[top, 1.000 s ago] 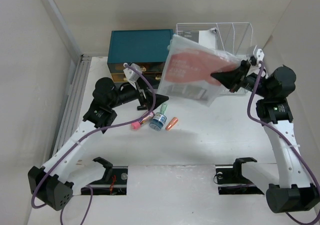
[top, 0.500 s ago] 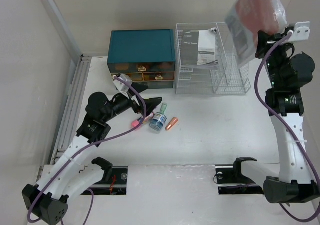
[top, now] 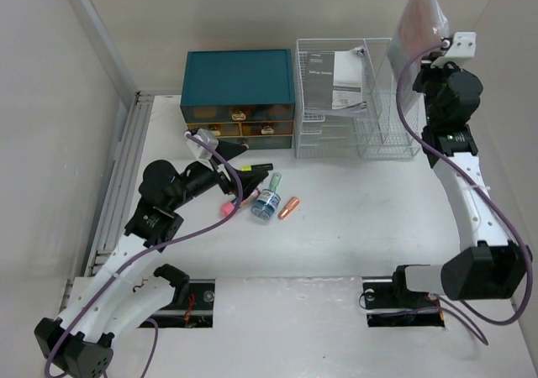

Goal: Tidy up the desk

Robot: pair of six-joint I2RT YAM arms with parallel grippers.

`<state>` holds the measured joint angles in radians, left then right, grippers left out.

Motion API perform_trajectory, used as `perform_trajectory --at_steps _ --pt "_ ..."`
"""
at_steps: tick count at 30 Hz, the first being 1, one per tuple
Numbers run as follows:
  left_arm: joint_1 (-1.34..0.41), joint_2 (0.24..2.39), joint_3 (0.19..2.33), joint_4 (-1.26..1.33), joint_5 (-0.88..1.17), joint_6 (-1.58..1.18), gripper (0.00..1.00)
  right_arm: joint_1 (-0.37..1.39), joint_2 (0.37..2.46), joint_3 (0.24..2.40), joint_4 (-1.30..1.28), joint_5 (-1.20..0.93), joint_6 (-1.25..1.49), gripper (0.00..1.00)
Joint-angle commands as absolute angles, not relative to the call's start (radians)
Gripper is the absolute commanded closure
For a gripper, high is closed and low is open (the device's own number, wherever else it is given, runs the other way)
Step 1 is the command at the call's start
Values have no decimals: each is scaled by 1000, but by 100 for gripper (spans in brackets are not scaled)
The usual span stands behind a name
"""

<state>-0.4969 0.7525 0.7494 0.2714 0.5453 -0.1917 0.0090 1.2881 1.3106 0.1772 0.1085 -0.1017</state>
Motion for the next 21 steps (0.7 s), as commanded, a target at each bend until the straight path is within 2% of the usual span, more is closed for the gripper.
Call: perform_trajectory --at_steps 1,21 --pt "-495 732 742 293 561 -181 0 20 1328 1342 324 54 -115 100" --pt "-495 732 733 293 561 -172 0 -9 1594 1401 370 -143 -106 100"
